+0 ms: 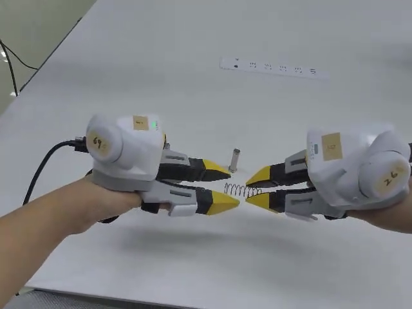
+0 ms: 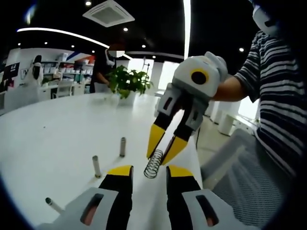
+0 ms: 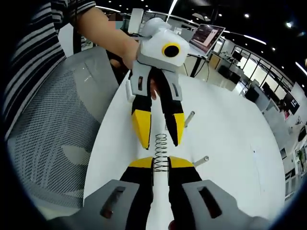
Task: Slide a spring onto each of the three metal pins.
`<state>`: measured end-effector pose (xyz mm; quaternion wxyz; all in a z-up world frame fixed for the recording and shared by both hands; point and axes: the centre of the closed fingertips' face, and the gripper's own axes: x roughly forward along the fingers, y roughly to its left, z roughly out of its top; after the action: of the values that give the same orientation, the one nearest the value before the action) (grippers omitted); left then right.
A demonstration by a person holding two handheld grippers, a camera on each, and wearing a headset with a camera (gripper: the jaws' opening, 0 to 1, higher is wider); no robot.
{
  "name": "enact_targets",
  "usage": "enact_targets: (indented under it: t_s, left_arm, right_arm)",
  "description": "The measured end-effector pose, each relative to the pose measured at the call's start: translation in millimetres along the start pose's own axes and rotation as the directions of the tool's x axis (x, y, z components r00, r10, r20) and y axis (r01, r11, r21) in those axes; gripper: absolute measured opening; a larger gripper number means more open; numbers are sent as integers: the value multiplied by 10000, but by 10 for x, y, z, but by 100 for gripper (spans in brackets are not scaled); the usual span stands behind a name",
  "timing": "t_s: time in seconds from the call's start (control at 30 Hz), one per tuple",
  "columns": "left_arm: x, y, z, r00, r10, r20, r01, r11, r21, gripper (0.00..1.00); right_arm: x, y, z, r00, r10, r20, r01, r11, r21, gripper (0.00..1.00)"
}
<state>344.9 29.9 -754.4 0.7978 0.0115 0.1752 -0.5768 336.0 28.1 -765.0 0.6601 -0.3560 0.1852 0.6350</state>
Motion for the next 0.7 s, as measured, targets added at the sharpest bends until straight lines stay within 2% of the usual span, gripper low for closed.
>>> enact_targets:
  t_s: [0.27,0.7]
  left_arm:
    - [36,-49,48,9997,-192,168,192,9998,15,13]
    - [39,-93,58,9988,-446,177,441,9986,293,4]
  right_arm:
    - [-20,10,43,10000,47,56,-46,10000,-85,8]
    - [-53,19,75,9997,98,223,-99,9999,29,8]
